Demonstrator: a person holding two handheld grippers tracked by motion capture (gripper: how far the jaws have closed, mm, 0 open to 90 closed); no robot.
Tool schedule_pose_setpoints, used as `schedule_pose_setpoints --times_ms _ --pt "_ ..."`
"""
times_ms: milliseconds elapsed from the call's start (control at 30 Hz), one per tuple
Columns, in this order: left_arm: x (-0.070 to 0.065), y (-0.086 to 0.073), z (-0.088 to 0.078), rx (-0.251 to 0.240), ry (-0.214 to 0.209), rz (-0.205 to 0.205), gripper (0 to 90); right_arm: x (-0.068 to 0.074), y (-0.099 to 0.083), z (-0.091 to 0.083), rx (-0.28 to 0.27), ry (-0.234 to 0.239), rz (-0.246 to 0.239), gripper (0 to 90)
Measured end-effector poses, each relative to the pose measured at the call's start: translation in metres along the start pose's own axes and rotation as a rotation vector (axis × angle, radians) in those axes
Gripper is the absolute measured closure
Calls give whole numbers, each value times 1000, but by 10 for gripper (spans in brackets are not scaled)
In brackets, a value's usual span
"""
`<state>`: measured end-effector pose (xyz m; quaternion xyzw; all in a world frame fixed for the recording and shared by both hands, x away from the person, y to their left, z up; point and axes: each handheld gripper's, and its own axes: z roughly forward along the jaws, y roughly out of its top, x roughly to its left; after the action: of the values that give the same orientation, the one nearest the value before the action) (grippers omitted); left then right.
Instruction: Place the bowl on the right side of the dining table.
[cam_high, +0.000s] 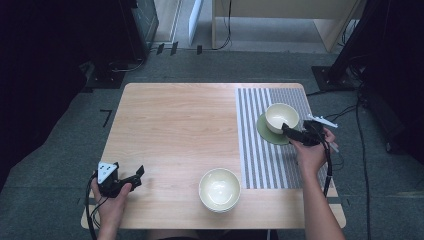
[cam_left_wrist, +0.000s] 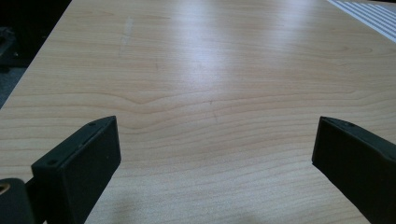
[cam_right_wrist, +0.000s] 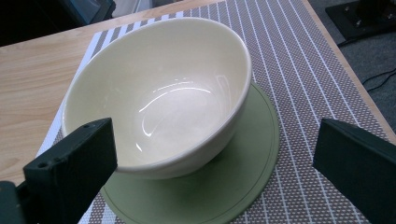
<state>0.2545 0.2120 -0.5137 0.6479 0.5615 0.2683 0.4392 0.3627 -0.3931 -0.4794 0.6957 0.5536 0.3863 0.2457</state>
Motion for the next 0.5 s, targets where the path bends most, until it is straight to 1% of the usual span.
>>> schedule_pose_setpoints --times_ms 67,200,500 --pt "0 0 0 0 0 0 10 1 -1 -2 -3 3 -10 0" --pt "0 0 0 0 0 0 10 1 -3 -7 -15 6 -5 0" --pt "0 0 0 0 0 0 10 -5 -9 -15 -22 20 -1 0"
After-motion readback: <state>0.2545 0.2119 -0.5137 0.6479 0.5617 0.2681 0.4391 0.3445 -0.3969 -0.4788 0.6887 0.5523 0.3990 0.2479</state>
